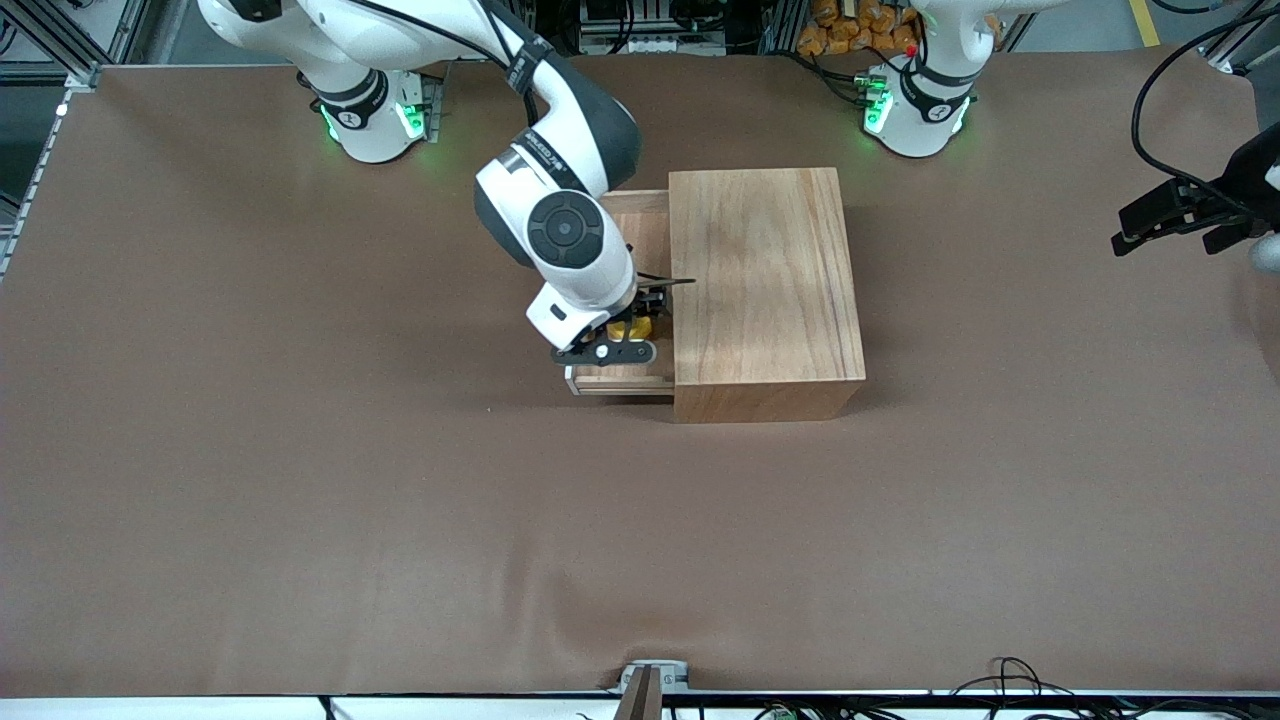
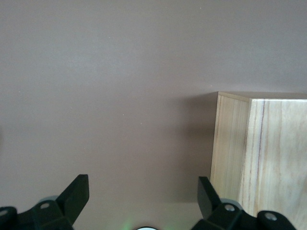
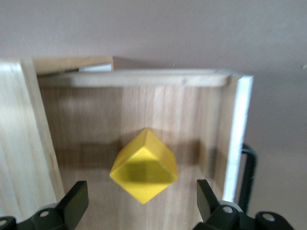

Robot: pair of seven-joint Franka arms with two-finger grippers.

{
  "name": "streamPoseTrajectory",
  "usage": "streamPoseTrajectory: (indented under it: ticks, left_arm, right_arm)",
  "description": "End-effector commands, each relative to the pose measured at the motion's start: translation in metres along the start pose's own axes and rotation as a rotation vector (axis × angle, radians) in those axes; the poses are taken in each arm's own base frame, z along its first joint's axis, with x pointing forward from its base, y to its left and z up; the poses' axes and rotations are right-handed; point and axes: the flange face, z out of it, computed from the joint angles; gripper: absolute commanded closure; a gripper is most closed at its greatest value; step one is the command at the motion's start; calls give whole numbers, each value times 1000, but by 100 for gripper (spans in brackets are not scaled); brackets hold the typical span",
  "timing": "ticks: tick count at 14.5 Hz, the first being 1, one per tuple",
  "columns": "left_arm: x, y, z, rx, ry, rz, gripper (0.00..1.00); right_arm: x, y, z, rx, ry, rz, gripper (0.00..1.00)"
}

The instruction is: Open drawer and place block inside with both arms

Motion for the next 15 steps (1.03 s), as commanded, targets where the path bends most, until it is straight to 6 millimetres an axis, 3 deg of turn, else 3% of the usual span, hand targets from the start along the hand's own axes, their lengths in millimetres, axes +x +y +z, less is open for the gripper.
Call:
streamPoseTrajectory:
  ticks: [1,4,6,8,12,15]
  left_arm:
    - [-3,-2,-3,-9,11,-12,0]
    - [-2,-1,-3,-10,11,3,0]
    - [-1,0,-9,-11,25,7,0]
    - [-1,1,-12,-11,32,5,0]
    - [0,9,-11,-8,29,28,0]
    - [0,17,-10,-9,26,43,0]
  right_arm:
    - [19,33,-40,15,48,29,0]
    - [62,106,-86,1,126,-62,0]
    - [78,147,-109,0,148,-74,0]
    - [77,190,-147,-7,138,-109,0]
    - [88,302,-212,-59,219,-42,0]
    - [56,358,-237,-74,219,-106,0]
